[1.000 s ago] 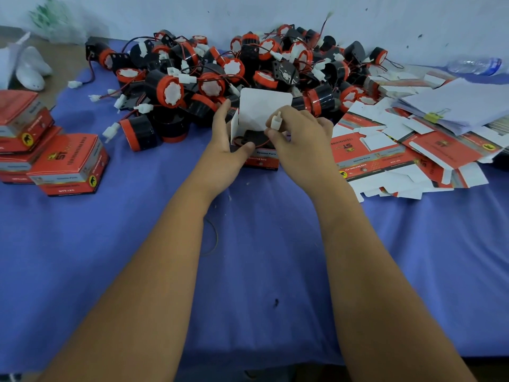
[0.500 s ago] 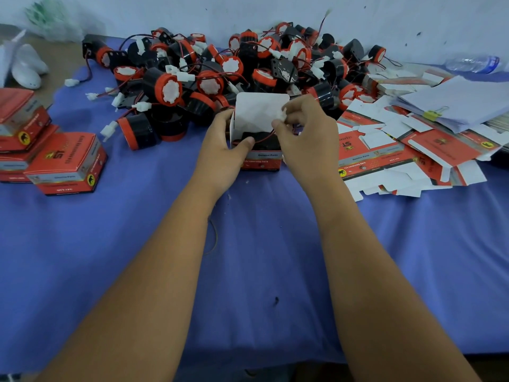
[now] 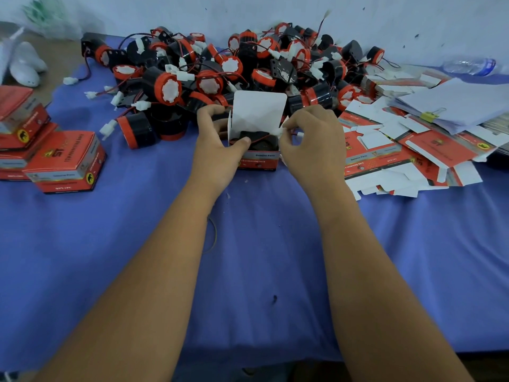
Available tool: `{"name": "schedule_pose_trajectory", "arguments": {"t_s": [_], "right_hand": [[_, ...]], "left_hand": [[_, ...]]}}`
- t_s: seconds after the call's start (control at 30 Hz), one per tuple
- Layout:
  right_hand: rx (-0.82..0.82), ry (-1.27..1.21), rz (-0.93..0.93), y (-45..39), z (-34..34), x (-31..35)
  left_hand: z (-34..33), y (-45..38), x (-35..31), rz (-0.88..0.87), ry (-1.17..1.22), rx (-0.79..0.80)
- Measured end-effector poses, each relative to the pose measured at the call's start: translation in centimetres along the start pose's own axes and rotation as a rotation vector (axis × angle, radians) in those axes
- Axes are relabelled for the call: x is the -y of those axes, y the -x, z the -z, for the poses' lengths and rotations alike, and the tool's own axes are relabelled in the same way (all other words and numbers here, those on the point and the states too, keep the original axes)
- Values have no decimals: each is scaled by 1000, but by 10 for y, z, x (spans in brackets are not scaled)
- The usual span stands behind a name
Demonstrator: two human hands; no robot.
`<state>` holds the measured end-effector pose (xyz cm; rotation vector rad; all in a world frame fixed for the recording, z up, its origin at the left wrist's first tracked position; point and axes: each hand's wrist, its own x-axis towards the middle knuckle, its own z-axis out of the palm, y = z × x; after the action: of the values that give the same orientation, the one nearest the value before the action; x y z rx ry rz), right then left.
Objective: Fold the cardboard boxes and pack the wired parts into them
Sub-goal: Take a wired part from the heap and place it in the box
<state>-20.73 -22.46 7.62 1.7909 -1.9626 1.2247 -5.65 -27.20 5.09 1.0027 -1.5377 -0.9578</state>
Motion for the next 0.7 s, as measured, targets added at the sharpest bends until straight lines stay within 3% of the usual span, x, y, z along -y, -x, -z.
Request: {"name": "schedule_pose_trajectory", "arguments": {"t_s": [0.13,0.27,0.7], "right_hand": [[77,192,93,4,-4,3],[99,207,125,8,-6,3],[50,-360,-178,10,-19,6]], "left_hand": [[-1,0,1,-31,-33,-10],[0,1,0,-57,-39,-10],[2,2,4,-149,-109,-18]]}}
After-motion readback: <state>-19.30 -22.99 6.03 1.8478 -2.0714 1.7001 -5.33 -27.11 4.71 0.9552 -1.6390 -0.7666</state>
